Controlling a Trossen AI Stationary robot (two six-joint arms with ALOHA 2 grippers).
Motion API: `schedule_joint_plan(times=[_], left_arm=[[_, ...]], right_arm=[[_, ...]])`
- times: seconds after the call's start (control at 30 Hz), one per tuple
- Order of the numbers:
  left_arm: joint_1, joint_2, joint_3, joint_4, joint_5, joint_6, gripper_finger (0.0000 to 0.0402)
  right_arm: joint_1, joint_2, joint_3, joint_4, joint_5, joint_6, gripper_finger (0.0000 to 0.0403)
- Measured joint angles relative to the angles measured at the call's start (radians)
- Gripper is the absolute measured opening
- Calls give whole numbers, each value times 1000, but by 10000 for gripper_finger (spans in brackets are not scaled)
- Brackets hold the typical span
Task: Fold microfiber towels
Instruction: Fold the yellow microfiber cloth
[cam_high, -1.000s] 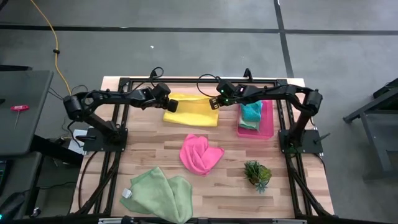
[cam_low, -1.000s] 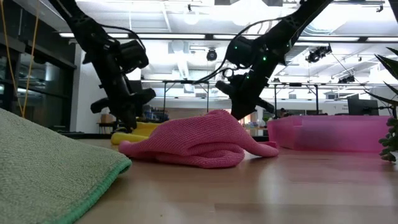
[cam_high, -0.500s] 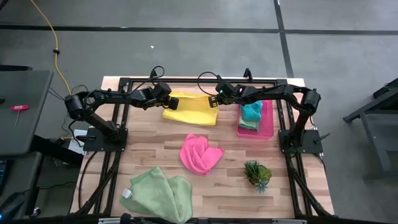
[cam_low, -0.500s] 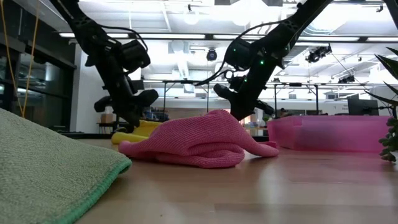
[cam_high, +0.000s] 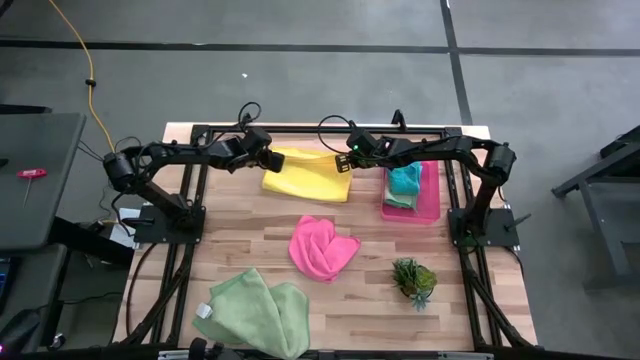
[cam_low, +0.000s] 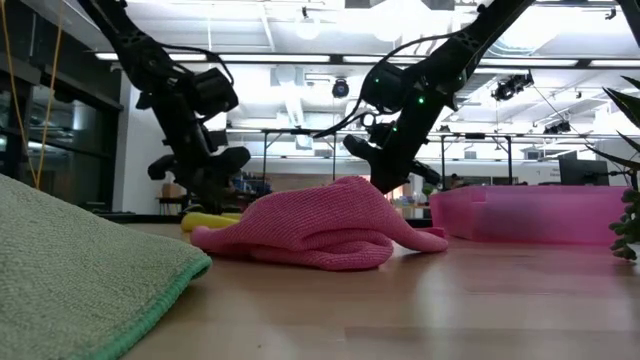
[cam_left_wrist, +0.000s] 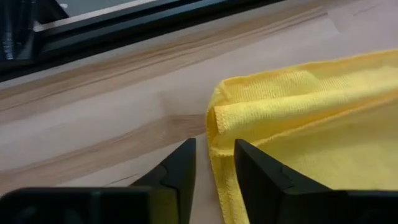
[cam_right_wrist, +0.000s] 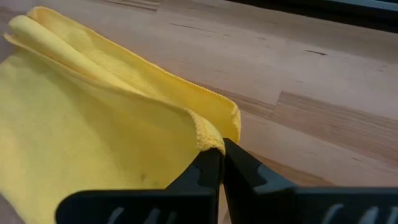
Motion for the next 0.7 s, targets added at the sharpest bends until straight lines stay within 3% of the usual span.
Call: schedule_joint_plan(times=[0.4, 0.7], left_arm=[[17, -49, 0, -1, 268, 240, 156], [-18, -58, 1, -5, 269, 244, 153]], right_arm=[[-16, -1, 0, 36, 27, 63, 0], [-51, -1, 0, 20, 5, 104, 0]])
